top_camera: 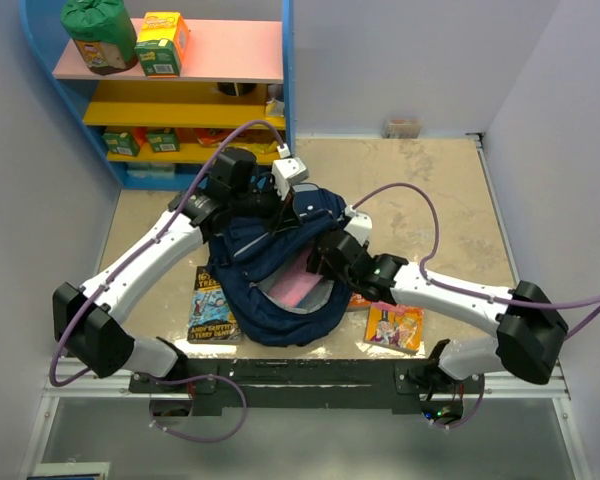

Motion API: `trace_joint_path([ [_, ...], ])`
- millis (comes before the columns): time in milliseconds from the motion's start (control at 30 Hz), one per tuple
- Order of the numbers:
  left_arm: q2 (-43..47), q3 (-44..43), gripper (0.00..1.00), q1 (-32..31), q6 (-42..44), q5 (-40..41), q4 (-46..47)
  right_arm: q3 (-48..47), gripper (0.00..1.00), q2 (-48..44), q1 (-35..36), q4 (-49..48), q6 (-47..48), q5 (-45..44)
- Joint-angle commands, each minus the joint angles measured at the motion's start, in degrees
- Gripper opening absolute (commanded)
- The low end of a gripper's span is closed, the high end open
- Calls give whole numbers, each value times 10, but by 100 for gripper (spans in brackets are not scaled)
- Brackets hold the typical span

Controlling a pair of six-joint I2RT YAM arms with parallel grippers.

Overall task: Pack the student bag
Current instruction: Place the stationery in the student bag.

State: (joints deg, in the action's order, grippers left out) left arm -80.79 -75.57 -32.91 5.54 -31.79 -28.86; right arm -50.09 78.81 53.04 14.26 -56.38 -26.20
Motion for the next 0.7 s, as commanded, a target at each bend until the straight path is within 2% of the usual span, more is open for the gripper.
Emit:
trace_joint_path([
  [0, 13, -76, 0, 1, 2, -25, 98, 12, 76, -32, 39, 73, 34, -58],
  [133, 15, -85, 0, 1, 12, -19, 91, 29, 72, -100, 43, 46, 48, -41],
  [167, 16, -86, 0, 1, 14, -17, 90, 37, 66, -111, 42, 39, 54, -33],
  [333, 20, -87, 0, 1, 19, -19, 87, 84, 49, -124, 43, 9, 44, 11],
  [400, 20, -87, 0, 1, 18, -20, 90, 92, 36, -117, 43, -20, 51, 35],
  [433, 20, -87, 0, 1, 17, -22, 91, 92, 25, -114, 43, -33, 60, 48],
  [533, 20, -88, 0, 1, 18, -23, 90, 87, 4, -89, 44, -81, 100, 85],
  [567, 20, -87, 0, 1, 17, -24, 90, 83, 0, -79, 48, -88, 120, 89],
  [667, 23, -78, 0, 1, 17, -27, 91, 78, 0, -41, 64, -134, 152, 112],
])
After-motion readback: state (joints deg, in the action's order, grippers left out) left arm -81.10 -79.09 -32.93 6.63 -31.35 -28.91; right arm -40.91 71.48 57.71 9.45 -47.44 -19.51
